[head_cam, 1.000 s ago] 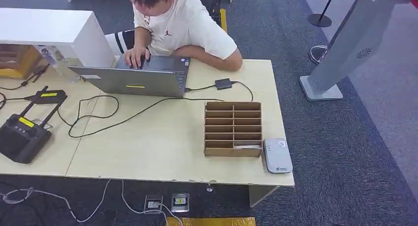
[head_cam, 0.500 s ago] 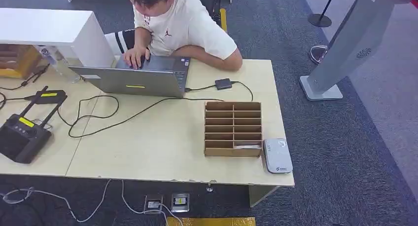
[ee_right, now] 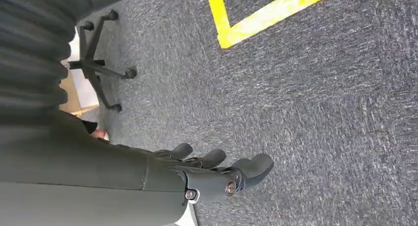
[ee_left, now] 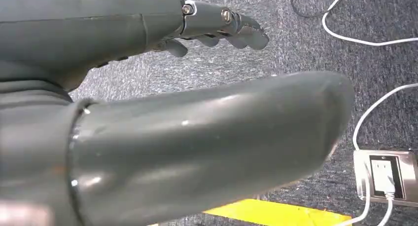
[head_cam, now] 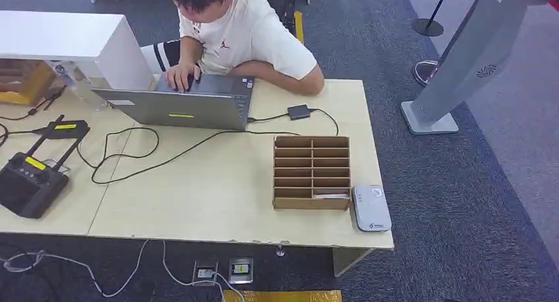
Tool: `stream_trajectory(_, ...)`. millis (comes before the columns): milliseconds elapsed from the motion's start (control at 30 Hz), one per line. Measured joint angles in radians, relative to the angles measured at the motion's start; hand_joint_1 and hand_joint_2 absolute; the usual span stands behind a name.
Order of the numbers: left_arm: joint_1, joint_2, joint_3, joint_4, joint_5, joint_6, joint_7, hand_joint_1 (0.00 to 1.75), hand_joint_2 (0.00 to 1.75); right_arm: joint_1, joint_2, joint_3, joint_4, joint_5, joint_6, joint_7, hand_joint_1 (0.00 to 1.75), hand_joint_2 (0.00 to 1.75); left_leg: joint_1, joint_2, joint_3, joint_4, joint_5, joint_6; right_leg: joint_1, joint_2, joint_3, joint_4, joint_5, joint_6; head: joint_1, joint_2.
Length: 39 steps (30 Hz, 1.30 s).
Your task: Pass the card to the sensor for recognition and then transmit it.
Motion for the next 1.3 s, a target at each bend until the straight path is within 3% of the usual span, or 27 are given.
stream_trajectory(1300,0.000,0.000,0.000,0.000,-0.001,0.000,0.000,0.00,0.00,0.000,0.000,0.000,0.000,0.001,0.003,-0.003,0.00,1.75,0.000,0.000,0.000,0.000,0.000,0.000,0.000,0.000,0.000,0.000,0.000,0.000,0.000,0.000)
